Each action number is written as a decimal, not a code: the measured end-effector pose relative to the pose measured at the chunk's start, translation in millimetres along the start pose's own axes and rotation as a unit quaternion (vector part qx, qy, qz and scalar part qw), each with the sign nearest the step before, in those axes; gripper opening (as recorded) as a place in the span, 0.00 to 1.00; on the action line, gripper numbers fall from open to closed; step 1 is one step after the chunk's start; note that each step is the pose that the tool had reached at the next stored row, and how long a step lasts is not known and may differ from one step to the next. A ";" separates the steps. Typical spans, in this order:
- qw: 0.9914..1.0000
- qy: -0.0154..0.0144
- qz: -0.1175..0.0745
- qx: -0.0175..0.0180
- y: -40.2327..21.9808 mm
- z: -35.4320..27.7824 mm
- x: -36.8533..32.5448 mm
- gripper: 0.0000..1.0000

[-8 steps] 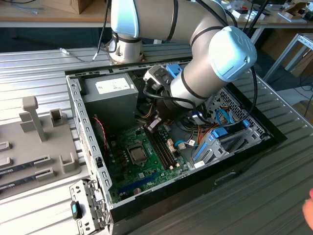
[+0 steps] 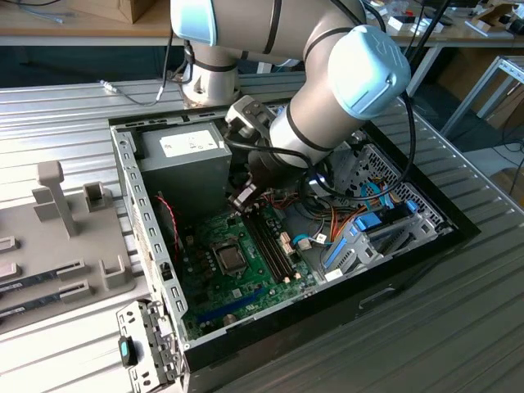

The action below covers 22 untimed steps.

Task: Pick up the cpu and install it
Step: 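Close the cpu cover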

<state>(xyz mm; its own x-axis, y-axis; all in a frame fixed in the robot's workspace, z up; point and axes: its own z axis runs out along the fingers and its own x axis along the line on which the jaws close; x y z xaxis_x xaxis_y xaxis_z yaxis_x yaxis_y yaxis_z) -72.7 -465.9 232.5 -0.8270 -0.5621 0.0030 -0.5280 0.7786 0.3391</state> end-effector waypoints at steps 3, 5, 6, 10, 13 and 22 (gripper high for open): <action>1.000 0.001 -0.004 0.000 -0.2 0.0 -1.4 0.11; 1.000 0.003 -0.007 0.000 0.7 0.5 -2.7 0.11; 1.000 0.003 -0.009 0.000 1.5 0.9 -3.5 0.11; 0.999 0.013 -0.036 0.000 5.3 2.5 -5.4 0.11; 0.999 0.012 -0.037 0.001 7.1 2.5 -3.4 0.11; 0.998 0.040 -0.028 0.042 9.9 -5.0 -3.1 0.11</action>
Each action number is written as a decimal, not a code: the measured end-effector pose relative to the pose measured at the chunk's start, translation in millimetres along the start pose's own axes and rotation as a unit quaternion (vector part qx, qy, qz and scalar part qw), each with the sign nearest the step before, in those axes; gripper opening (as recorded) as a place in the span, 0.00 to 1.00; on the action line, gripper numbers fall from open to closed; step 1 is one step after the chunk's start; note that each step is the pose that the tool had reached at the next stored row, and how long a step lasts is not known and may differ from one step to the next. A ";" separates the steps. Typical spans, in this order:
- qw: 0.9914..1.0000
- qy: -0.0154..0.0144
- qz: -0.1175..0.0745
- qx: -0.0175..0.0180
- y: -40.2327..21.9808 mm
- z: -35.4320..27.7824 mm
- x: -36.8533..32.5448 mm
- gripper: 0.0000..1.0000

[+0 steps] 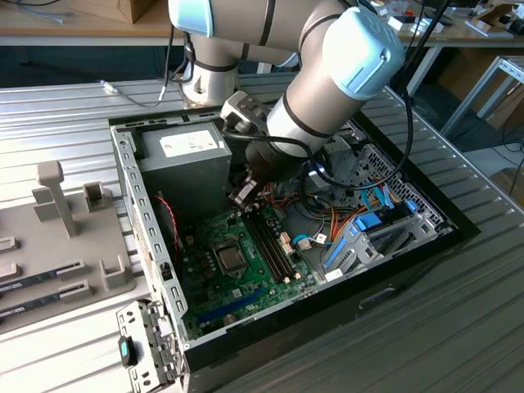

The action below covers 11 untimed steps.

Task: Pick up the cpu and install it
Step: 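Close the cpu cover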

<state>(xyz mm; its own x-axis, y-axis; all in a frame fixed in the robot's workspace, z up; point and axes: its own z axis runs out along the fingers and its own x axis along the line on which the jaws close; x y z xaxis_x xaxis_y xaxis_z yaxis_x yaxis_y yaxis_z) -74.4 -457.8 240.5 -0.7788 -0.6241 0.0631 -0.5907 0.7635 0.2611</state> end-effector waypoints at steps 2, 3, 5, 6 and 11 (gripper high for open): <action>0.999 0.021 0.006 0.027 0.0 0.1 0.0 0.11; 0.999 0.026 0.007 0.034 0.0 0.0 0.0 0.11; 0.998 0.039 0.011 0.051 0.1 0.1 0.0 0.11; 0.997 0.048 0.014 0.063 0.1 0.1 0.1 0.11; 0.994 0.066 0.019 0.086 -0.6 -0.2 0.7 0.11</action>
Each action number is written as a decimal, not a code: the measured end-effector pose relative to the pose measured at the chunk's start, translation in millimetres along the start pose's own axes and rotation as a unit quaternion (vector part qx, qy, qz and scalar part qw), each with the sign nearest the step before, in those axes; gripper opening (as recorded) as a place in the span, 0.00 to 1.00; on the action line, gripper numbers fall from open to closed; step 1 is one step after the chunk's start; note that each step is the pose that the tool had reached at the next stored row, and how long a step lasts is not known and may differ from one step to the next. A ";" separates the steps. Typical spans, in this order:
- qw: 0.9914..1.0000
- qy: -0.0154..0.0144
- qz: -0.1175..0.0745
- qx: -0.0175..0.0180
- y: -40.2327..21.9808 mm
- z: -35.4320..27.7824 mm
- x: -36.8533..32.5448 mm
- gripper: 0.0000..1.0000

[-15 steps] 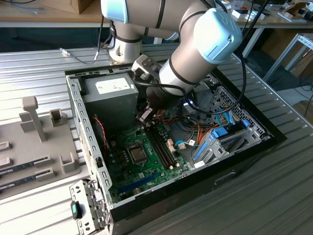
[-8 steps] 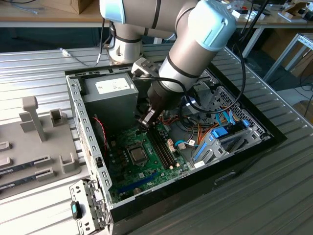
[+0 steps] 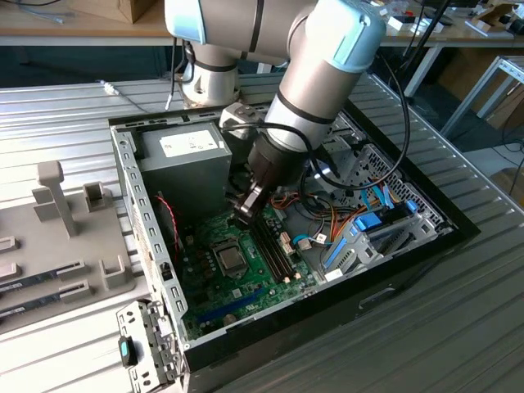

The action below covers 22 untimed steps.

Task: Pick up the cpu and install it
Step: 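Close the cpu cover, then install the first cpu locking lever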

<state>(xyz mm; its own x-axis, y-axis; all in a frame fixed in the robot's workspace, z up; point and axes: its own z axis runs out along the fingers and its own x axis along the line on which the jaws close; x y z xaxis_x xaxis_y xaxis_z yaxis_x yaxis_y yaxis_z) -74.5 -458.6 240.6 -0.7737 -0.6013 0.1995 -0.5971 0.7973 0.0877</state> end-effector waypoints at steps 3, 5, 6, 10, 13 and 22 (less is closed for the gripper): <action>1.000 -0.005 -0.002 -0.007 -0.8 0.4 0.4 0.11; 1.000 -0.017 -0.006 -0.022 -2.0 0.5 1.3 0.11; 0.999 -0.026 -0.009 -0.033 -5.6 0.7 3.9 0.11; 0.998 -0.034 -0.012 -0.044 -10.9 -3.1 9.0 0.11; 0.998 -0.040 -0.014 -0.052 -13.9 -6.7 12.2 0.11; 0.998 -0.033 -0.014 -0.058 -23.3 -9.1 8.6 0.11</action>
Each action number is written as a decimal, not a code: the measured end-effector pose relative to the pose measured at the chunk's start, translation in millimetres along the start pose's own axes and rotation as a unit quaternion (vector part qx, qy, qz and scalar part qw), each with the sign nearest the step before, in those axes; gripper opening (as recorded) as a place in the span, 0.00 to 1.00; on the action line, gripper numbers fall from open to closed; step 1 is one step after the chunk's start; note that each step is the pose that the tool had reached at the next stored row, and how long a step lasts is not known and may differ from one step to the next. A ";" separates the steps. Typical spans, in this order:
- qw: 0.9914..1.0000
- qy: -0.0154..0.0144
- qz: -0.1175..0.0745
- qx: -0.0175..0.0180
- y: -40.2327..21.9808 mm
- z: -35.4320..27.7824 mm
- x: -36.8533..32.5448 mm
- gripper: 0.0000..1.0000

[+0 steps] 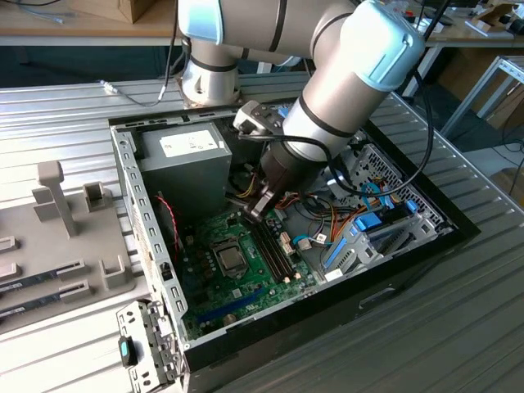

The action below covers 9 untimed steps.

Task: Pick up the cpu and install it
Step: 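Install the first cpu locking lever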

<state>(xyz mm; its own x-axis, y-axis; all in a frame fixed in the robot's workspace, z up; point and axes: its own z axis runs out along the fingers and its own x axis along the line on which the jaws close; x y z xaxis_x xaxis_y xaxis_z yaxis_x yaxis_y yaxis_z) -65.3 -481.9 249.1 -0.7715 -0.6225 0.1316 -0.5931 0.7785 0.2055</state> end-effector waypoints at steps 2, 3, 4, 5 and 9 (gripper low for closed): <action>1.000 0.001 0.000 -0.001 -1.9 -0.1 0.7 0.11; 1.000 0.001 0.000 -0.001 -2.6 -0.2 1.1 0.11; 1.000 0.001 0.000 -0.001 -3.6 -0.2 1.5 0.11; 1.000 0.001 0.000 -0.001 -4.3 -0.2 1.8 0.11; 1.000 0.004 0.001 0.000 -7.2 0.4 2.8 0.11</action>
<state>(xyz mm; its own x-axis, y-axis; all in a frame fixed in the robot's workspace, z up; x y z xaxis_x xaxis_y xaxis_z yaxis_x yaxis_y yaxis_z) -63.2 -489.3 247.6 -0.7706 -0.6217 0.1401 -0.5918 0.7796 0.2049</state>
